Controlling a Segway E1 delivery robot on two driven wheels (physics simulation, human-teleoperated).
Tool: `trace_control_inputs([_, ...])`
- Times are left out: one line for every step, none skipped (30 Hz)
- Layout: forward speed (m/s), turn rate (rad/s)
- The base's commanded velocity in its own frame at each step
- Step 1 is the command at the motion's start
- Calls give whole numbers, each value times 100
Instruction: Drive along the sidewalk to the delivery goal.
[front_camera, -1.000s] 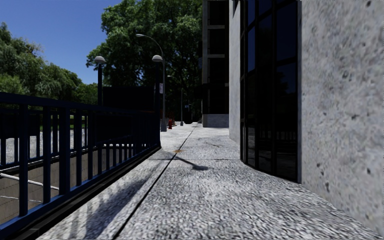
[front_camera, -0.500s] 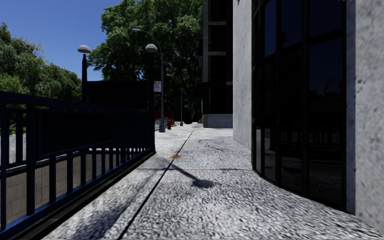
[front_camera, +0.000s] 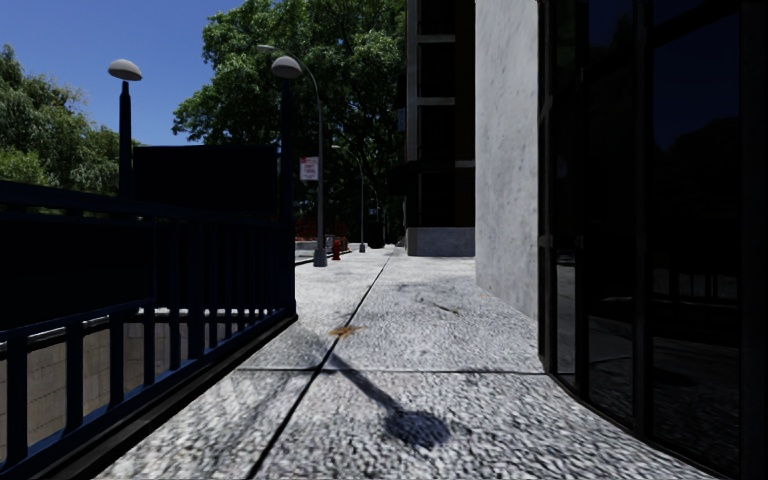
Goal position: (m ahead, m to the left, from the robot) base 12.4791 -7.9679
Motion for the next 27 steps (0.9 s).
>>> trace_control_inputs([153,0])
trace_control_inputs([153,0])
trace_control_inputs([153,0])
trace_control_inputs([153,0])
trace_control_inputs([153,0])
trace_control_inputs([153,0])
trace_control_inputs([153,0])
trace_control_inputs([153,0])
trace_control_inputs([153,0])
trace_control_inputs([153,0])
trace_control_inputs([153,0])
trace_control_inputs([153,0])
trace_control_inputs([153,0])
trace_control_inputs([153,0])
trace_control_inputs([153,0])
trace_control_inputs([153,0])
trace_control_inputs([153,0])
trace_control_inputs([153,0])
trace_control_inputs([153,0])
trace_control_inputs([153,-61])
trace_control_inputs([153,-120])
trace_control_inputs([153,-120])
trace_control_inputs([153,-120])
trace_control_inputs([153,-81])
trace_control_inputs([153,-4])
trace_control_inputs([153,0])
trace_control_inputs([153,0])
